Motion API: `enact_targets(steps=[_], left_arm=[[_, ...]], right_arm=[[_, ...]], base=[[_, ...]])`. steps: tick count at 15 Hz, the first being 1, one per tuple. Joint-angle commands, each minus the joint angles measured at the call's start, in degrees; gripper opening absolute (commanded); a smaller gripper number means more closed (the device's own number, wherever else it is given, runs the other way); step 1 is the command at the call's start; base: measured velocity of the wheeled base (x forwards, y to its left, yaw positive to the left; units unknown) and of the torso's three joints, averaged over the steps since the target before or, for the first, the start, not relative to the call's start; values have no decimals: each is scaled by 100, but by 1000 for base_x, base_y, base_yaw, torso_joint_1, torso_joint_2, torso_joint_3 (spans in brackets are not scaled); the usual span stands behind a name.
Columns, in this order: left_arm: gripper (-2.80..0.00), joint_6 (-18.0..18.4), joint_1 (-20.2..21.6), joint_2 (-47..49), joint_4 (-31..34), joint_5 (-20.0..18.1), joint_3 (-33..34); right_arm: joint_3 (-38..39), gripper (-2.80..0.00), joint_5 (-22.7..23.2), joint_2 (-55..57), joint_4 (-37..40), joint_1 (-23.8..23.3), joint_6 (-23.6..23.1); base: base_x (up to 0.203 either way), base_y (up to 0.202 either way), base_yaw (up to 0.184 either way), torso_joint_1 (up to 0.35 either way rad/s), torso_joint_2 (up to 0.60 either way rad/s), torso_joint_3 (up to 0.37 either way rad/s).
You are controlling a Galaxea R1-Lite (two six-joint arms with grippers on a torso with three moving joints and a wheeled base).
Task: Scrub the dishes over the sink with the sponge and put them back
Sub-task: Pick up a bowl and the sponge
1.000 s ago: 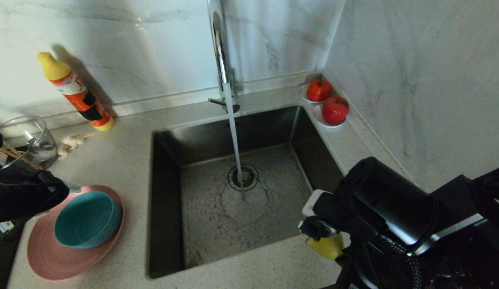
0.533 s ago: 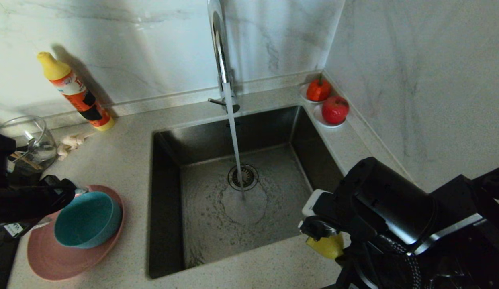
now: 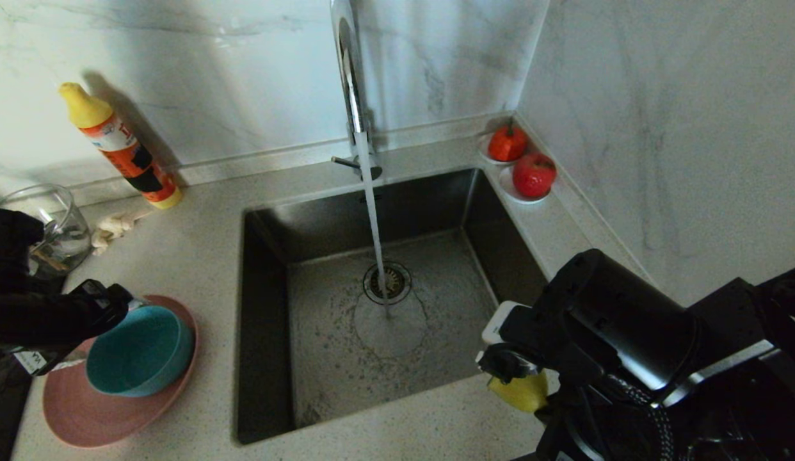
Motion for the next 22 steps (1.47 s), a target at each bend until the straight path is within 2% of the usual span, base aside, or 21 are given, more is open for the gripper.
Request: enact_targets(steps=[1, 4, 6, 8, 11, 14, 16, 17, 19, 21, 22], left_arm=[[0, -20, 1, -37, 8, -19, -212], [0, -97, 5, -327, -36, -106, -478], [0, 93, 5, -553, 27, -390, -569], [0, 898, 5, -649, 83, -560, -550], [0, 1841, 30, -733, 109, -597, -494], [0, 2955, 293, -755, 110, -602, -263], [0, 3421, 528, -640, 175, -603, -165], [0, 3574, 606, -591, 355, -609, -159], [0, 3598, 629, -542, 565, -685, -159], [0, 3563, 622, -492, 691, -1060, -166], [0, 3553, 620, -425, 715, -1084, -160]], right_arm=[[4, -280, -2, 0, 20, 3, -1], [13, -280, -2, -8, 28, 3, -1], [13, -280, -10, -26, 29, 3, -1], [48, -280, -11, -52, 28, 3, -1], [74, -280, -11, -70, 28, 3, -1], [66, -280, -19, -55, 28, 3, -1], [74, -280, -19, -35, 28, 3, -1], [66, -280, -11, -15, 28, 3, -1], [66, -280, -15, 23, 20, 12, -1], [57, -280, -19, 35, 20, 12, -1], [66, -280, -19, 27, 20, 12, -1]], base=[[0, 0, 0, 0, 0, 0], [0, 0, 0, 0, 0, 0], [0, 0, 0, 0, 0, 0], [0, 0, 0, 0, 0, 0], [0, 0, 0, 0, 0, 0], [0, 0, 0, 0, 0, 0], [0, 0, 0, 0, 0, 0], [0, 0, 0, 0, 0, 0], [0, 0, 0, 0, 0, 0], [0, 0, 0, 0, 0, 0], [0, 0, 0, 0, 0, 0]])
